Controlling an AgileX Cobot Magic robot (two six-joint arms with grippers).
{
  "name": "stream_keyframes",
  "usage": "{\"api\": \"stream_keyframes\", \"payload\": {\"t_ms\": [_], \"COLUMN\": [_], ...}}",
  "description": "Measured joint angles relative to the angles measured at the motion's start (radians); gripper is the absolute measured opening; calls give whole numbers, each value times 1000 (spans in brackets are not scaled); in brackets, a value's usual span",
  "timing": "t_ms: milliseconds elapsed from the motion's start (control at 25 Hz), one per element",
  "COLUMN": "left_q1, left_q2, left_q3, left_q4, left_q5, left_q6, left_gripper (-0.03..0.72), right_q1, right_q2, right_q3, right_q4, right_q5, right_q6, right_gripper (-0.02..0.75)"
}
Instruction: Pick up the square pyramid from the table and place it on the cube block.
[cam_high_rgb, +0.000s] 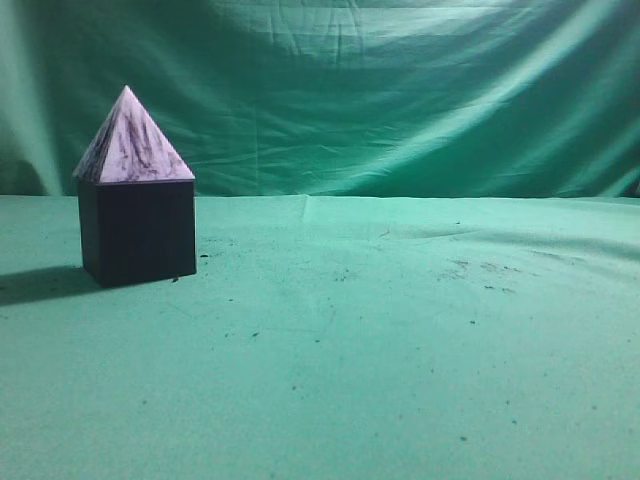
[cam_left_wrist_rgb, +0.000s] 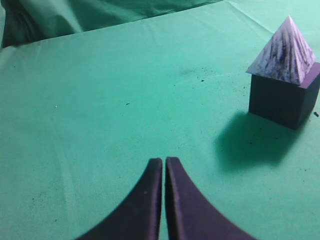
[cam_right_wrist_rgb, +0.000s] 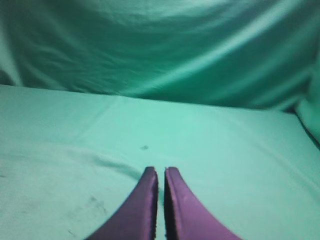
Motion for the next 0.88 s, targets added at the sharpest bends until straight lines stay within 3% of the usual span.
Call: {"api": "stream_keyframes", "payload": {"t_ms": [240, 440, 880], "left_q1": [0, 0, 0], "left_q2": [0, 0, 0], "left_q3": [0, 0, 0], "left_q4": [0, 0, 0], "left_q5": [0, 0, 0], "left_q6": [0, 0, 0], "left_gripper": [0, 0, 0], "right_q1": [-128, -185, -205], "right_q2": [-28, -28, -28], "right_q3": [174, 188, 188], "right_q4": [24, 49, 49], "right_q5": [-47, -8, 17], "right_q6": [0, 0, 0], "right_gripper": [0, 0, 0]}}
